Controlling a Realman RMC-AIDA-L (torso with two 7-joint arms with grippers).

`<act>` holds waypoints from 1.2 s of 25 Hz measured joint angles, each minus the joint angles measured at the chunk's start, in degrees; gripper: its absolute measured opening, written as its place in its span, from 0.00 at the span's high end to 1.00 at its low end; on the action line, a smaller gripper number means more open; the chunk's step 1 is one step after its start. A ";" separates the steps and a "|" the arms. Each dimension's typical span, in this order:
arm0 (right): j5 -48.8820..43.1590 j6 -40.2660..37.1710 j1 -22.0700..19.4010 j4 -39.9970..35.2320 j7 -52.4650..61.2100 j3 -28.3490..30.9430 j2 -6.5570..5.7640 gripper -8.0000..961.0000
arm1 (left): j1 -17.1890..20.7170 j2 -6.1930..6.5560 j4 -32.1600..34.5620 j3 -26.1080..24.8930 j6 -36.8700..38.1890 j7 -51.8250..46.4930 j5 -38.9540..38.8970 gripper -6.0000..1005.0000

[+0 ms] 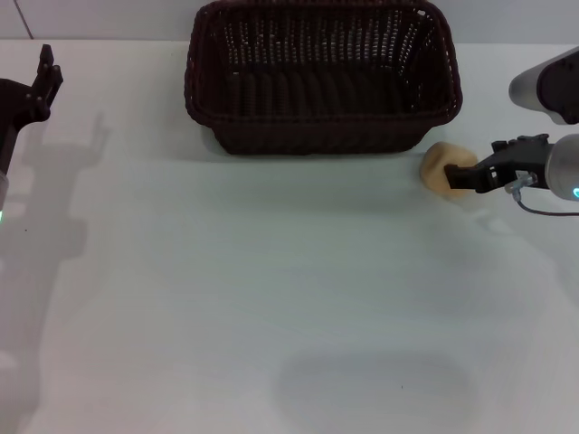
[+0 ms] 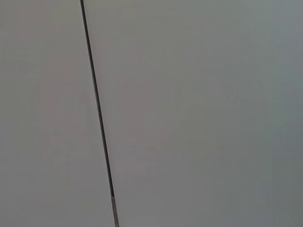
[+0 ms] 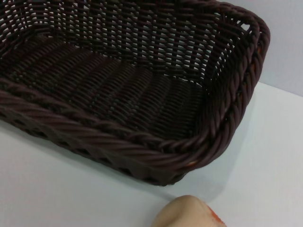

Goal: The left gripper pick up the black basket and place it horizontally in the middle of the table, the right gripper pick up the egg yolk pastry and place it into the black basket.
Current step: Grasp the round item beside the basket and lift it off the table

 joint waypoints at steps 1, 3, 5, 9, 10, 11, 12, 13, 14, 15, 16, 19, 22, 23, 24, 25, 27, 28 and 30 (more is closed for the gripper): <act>-0.04 -0.42 0.07 -0.11 0.00 -0.04 0.00 0.20 | 0.01 0.04 0.00 0.00 0.00 0.00 0.00 0.19; -0.12 -0.61 -0.01 -0.46 -0.03 -0.13 0.00 0.21 | 0.03 0.06 0.00 0.00 0.00 0.00 0.00 0.19; -0.64 -0.73 -0.51 -1.38 -0.22 -0.37 0.00 0.21 | 0.07 0.07 0.00 0.00 0.00 0.00 0.00 0.19; -2.17 -0.70 -1.20 -2.49 -0.23 -0.64 0.00 0.27 | 0.05 0.07 0.00 0.00 0.00 0.00 0.00 0.19; -2.17 -0.70 -1.20 -2.49 -0.23 -0.64 0.00 0.32 | 0.05 0.07 0.00 0.00 0.00 0.00 0.00 0.19; -2.19 -0.89 -1.11 -2.29 -0.23 -0.67 0.00 0.37 | 0.05 0.08 0.00 0.00 0.00 0.00 0.00 0.19; -2.19 -0.89 -1.11 -2.29 -0.23 -0.67 0.00 0.43 | 0.04 0.07 0.00 0.00 0.00 0.00 0.00 0.19; -2.22 -1.02 -1.10 -2.21 -0.25 -0.57 0.28 0.48 | 0.04 0.08 0.00 0.00 0.00 0.00 0.00 0.19; -2.24 -1.10 -1.02 -2.03 -0.32 -0.67 1.09 0.53 | 0.01 0.08 -0.02 0.00 0.00 0.00 0.00 0.19; -2.24 -1.10 -1.02 -2.03 -0.32 -0.67 1.09 0.58 | 0.01 0.08 -0.02 0.00 0.00 0.00 0.00 0.19; -2.24 -1.15 -1.02 -1.97 -0.32 -0.68 1.10 0.63 | 0.01 0.11 -0.02 0.00 0.00 0.00 0.04 0.19; -2.39 -1.26 -1.11 -2.38 -0.32 -0.91 1.14 0.76 | 0.00 0.13 -0.01 0.00 0.00 0.00 0.02 0.19; -2.79 -1.49 -1.37 -3.25 -0.32 -1.47 1.14 0.88 | 0.00 0.15 0.00 0.00 0.00 0.00 0.01 0.19; -2.96 -1.63 -1.52 -3.80 -0.32 -1.81 1.20 0.92 | 0.00 0.15 0.03 0.00 0.00 0.00 -0.01 0.19; -3.08 -2.11 -2.03 -5.36 -0.32 -2.65 1.20 0.96 | 0.00 0.16 0.07 0.00 0.00 0.00 0.00 0.19; -3.08 -2.11 -2.03 -5.36 -0.32 -2.65 1.20 0.97 | 0.00 0.16 0.07 0.00 0.00 0.00 0.00 0.19; -3.10 -2.44 -2.55 -6.79 -0.32 -3.32 1.30 0.97 | 0.00 0.16 0.09 0.00 0.00 0.00 -0.01 0.19; -3.10 -2.58 -2.85 -7.45 -0.32 -3.49 1.30 0.97 | 0.00 0.16 0.09 0.00 0.00 0.00 -0.01 0.19; -3.12 -2.80 -3.22 -8.58 -0.33 -3.65 1.30 0.98 | -0.01 0.16 0.09 0.00 0.00 0.00 0.00 0.19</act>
